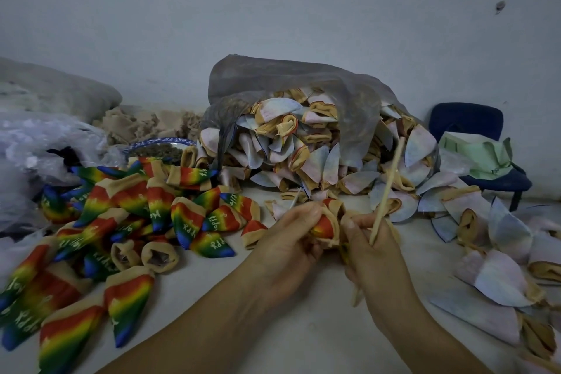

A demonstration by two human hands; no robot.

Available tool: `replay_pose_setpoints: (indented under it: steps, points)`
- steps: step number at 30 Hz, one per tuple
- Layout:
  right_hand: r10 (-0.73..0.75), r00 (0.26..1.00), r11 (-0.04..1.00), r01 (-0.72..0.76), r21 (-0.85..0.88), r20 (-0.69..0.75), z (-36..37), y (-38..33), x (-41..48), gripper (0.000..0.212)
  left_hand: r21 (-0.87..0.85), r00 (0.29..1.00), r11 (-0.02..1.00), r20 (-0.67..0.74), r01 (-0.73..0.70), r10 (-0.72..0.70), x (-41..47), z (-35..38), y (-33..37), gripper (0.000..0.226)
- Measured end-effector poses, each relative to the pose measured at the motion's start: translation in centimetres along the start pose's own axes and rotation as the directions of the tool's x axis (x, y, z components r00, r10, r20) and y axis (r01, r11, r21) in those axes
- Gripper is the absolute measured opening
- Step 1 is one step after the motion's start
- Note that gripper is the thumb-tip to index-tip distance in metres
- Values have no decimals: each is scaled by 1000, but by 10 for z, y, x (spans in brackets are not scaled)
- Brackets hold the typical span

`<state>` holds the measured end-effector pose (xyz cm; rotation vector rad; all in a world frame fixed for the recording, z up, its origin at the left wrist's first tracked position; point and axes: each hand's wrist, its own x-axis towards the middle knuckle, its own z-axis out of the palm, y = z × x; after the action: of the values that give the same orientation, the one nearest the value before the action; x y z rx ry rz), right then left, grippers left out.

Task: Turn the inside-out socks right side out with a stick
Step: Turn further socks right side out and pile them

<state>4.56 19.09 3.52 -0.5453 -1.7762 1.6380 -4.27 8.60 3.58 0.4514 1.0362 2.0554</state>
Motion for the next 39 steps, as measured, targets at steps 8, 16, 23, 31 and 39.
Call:
replay_pose_setpoints:
  steps: [8, 16, 23, 31, 39]
  points:
    - [-97, 992, 995, 98, -1, 81, 4, -6, -10, 17, 81, 992, 991, -66, -103, 108, -1, -3, 0, 38]
    - [-54, 996, 998, 57, -41, 68, 2, -6, -7, 6, 199, 989, 969, 36, -145, 141, -4, -1, -2, 36]
    - [182, 964, 970, -209, 128, 195, 2, -3, -4, 17, 203, 979, 960, -23, -193, 201, -3, -1, 0, 24]
    - [201, 939, 845, -311, 436, 280, -8, -9, 4, 26, 405, 966, 889, -45, -214, 253, -3, 3, -1, 16]
    - [-16, 971, 1000, 11, 19, 238, -12, -8, -2, 16, 691, 958, 708, -77, -148, 275, -6, -4, 4, 14]
